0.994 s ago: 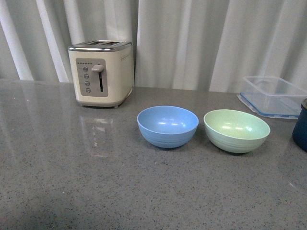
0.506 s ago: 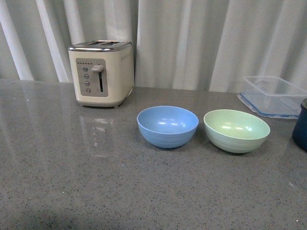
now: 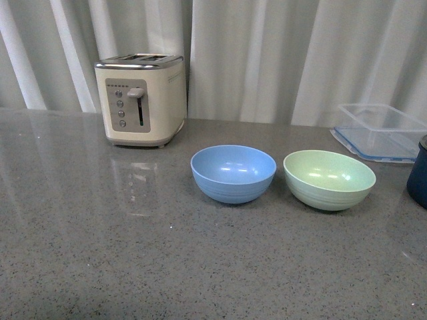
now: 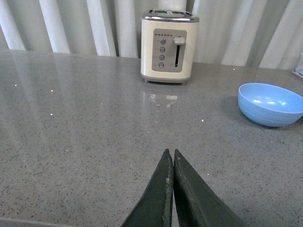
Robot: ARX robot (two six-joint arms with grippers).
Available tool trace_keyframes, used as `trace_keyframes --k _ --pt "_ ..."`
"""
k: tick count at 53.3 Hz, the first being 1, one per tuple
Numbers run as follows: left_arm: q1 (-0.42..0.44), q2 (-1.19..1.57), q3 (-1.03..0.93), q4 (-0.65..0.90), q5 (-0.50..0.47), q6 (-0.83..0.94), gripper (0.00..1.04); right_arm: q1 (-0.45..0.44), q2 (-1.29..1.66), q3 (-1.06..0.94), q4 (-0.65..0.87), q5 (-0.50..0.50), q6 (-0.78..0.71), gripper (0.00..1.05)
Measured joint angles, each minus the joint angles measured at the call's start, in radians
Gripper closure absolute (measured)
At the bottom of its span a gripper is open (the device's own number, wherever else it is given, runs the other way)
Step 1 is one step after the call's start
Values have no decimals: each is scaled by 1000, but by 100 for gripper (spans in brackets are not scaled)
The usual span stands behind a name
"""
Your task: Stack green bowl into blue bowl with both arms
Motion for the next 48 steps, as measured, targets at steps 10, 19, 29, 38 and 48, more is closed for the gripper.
trace_keyframes --k 10,19,29,38,48 --pt "0 -54 0 -57 0 0 101 0 0 0 0 0 0 10" --pt "0 -116 0 -119 0 0 101 0 0 0 0 0 0 10" --pt "0 -284 0 -317 0 0 101 0 0 0 0 0 0 10" --pt "0 -313 0 -320 0 0 101 0 0 0 0 0 0 10" --pt "0 -313 0 -321 0 0 65 0 0 0 0 0 0 10"
